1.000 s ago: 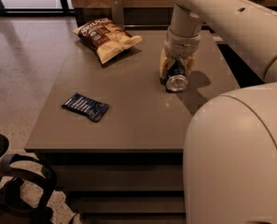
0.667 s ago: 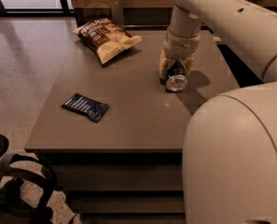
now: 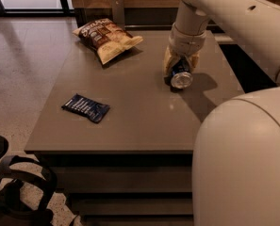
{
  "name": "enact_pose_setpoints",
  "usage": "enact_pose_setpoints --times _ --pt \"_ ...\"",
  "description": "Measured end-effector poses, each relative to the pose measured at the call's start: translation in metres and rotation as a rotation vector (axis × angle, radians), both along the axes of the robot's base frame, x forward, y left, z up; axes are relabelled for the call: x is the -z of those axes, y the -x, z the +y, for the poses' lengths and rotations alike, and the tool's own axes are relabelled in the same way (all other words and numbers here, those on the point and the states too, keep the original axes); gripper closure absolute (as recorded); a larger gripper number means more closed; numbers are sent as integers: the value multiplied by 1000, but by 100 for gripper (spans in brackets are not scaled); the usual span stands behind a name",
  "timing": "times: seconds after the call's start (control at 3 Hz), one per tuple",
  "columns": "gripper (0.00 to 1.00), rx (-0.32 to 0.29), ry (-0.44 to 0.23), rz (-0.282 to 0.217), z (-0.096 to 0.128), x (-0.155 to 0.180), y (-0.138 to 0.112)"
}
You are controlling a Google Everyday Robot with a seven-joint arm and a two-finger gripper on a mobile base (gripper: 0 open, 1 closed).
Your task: Place pepsi can upright
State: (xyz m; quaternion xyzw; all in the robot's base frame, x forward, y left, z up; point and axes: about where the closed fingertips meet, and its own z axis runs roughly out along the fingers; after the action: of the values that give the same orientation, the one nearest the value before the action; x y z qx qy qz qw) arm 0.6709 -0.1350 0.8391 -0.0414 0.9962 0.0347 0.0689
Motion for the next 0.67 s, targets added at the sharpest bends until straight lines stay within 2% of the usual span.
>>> enact_pose_setpoints --times 0.33,0.67 --pt "100 2 -32 -112 -24 -32 1" --pt "100 -33 -98 -252 -43 -58 5"
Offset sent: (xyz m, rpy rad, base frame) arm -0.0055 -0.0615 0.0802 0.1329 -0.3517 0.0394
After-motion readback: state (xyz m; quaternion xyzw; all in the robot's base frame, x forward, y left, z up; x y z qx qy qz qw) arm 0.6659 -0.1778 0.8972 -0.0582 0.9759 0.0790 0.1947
